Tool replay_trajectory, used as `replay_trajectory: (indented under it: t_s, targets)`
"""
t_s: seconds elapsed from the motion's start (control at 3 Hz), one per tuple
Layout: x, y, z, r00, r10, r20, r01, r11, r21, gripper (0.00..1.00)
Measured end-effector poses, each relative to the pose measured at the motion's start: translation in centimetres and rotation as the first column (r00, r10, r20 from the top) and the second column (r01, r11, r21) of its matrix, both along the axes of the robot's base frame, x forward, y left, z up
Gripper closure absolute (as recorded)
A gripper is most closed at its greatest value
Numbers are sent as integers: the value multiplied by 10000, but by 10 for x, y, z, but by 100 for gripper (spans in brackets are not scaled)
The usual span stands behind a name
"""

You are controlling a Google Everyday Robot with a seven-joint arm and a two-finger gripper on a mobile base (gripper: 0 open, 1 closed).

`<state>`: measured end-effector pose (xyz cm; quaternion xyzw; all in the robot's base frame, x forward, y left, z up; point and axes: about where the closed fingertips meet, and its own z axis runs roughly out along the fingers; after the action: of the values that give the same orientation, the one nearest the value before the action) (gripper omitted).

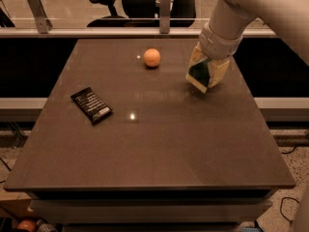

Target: Move sponge near rxbar chocolate

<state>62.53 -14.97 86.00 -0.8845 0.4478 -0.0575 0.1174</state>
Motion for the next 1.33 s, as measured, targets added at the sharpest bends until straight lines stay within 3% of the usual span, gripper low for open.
replay_trajectory:
  t_s: [0.67,1.0,1.33]
  targets:
    - [-38,32,15,9908,-389,1299,214,9908,1336,100]
    - [-57,49,20,9842,-224,1755,-73,9859,1669,100]
    - [-74,57,18,9698,116,2438,-622,9776,2012,100]
